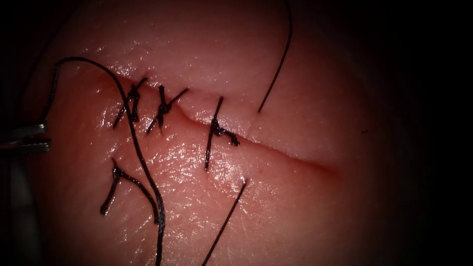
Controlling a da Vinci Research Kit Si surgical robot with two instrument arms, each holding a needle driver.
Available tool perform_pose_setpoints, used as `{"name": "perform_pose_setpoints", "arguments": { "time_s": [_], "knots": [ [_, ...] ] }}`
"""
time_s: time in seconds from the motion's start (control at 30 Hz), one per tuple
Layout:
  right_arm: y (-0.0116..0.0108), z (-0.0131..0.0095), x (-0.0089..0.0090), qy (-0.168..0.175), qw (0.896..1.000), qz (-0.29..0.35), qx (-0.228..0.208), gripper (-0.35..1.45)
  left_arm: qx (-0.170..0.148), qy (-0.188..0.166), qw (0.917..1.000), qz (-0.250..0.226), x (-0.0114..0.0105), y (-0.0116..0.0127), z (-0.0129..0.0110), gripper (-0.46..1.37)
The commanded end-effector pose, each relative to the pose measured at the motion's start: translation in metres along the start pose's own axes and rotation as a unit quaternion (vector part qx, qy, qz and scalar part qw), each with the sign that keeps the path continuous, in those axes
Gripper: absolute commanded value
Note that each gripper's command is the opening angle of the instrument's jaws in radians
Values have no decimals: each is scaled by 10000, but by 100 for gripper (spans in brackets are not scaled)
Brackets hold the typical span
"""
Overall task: Wound Closure
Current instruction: Use the right gripper to pull the suture through the cut until a short tail remains on top
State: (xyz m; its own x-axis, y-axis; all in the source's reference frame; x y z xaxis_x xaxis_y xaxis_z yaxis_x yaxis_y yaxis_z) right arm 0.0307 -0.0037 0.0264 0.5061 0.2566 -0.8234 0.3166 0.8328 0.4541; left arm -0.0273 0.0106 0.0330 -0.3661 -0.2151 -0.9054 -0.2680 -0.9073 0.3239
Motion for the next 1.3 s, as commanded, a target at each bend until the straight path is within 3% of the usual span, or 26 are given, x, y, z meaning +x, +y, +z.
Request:
{"name": "perform_pose_setpoints", "arguments": {
  "time_s": [0.03,0.2,0.23,0.3,0.37,0.47,0.8,1.07,1.13,1.2,1.3],
  "knots": [
    [0,2,0,-5,10000,-11,46,-35,-62,7,10000,9,0,0,0,-35],
    [2,4,-3,-14,9999,-86,94,-35,-82,30,10000,11,-2,-1,-1,-35],
    [4,2,-3,10,9999,-88,-48,-17,-87,36,10000,11,-3,-2,-1,-35],
    [9,-3,-4,129,9995,-55,-290,46,-96,48,9999,-17,-4,-3,-3,-35],
    [14,-13,-3,315,9981,32,-536,94,-120,71,9999,42,-7,-5,-6,-35],
    [22,-32,-1,460,9938,13,-1011,130,-116,53,9998,128,-12,-12,-13,-35],
    [38,-106,-3,840,9819,-64,-1699,134,-48,-121,9989,450,-34,-46,-52,-35],
    [50,-151,-24,1044,9732,37,-2047,134,-37,-139,9986,513,-36,-47,-52,-35],
    [53,-154,-28,1073,9728,48,-2053,132,-32,-144,9986,514,-35,-46,-51,-35],
    [62,-156,-38,1100,9752,-72,-1921,112,-24,-149,9985,520,-35,-43,-48,-35],
    [75,-152,-47,1116,9735,-205,-1986,111,-39,-120,9985,524,-33,-40,-44,-35]
  ]
}}
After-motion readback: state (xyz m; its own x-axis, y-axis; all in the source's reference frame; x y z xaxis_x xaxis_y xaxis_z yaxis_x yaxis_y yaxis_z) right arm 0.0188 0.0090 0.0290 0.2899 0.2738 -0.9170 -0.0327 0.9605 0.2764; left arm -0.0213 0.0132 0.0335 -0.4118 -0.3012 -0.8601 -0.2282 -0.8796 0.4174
